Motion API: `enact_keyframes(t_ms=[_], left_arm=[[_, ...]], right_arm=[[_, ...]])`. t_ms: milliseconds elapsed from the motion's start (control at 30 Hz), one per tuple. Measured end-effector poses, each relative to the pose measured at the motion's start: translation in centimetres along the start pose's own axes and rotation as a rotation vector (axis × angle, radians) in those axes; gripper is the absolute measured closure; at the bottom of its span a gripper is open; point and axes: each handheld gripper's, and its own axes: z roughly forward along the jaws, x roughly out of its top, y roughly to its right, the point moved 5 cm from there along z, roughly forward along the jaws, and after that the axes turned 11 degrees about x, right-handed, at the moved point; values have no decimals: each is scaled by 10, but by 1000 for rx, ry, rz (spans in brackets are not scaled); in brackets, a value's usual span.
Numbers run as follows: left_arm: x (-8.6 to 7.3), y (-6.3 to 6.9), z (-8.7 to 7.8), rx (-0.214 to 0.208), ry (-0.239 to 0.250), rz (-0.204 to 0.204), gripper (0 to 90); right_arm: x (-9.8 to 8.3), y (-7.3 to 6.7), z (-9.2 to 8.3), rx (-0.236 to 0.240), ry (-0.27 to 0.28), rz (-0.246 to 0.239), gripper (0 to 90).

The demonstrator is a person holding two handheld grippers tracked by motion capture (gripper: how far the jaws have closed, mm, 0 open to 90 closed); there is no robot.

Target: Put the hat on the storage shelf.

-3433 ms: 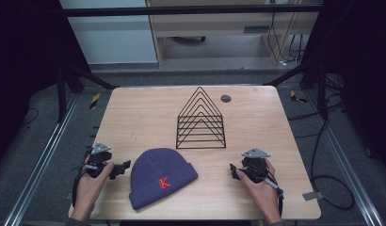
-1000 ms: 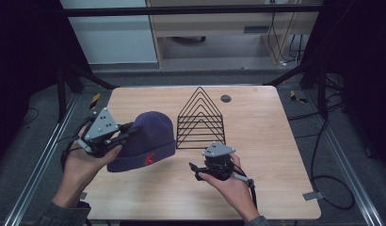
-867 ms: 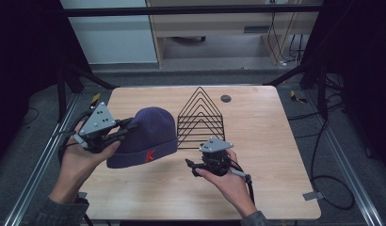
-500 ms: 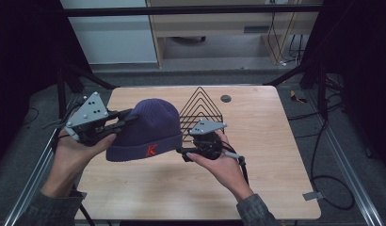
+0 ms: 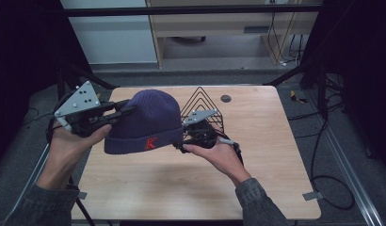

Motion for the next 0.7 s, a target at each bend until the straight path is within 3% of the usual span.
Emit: enact_keyframes(t_ms=[100,267,367,467,700], left_arm=[[4,-5,5,6,12,-24,785],[11,-15,18,24,27,-89,785],[18,-23,30,52,32,-121,782],[28,-27,45,53,48,-148,780],[50,-24,89,43,58,-159,778]], right_arm=[[5,1,-4,-7,19,-10,546],[12,6,-16,-37,43,-35,700],[18,10,-30,-62,46,-40,722],[24,17,-46,-100,57,-46,726],[29,45,-84,-251,58,-56,725]])
